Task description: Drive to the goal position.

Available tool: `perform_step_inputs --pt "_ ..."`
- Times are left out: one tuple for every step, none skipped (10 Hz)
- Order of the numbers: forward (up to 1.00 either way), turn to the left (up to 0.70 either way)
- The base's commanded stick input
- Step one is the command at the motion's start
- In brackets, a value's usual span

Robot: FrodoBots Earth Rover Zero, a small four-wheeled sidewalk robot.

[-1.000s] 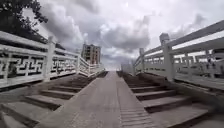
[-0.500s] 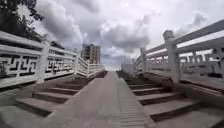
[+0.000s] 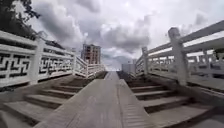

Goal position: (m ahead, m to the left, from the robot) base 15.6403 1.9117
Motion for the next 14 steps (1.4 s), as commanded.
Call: perform_step_inputs --pt "0.45 0.0" --pt "0.45 0.0" --pt "0.45 0.0" --pt "0.45 0.0" --pt "0.45 0.0" --pt "0.45 0.0" --pt "0.45 0.0" --pt "0.45 0.0" --pt "0.45 0.0" --pt "0.45 0.0" --pt "0.45 0.0" --pt "0.45 0.0" --pt "0.45 0.0" --pt "0.45 0.0"
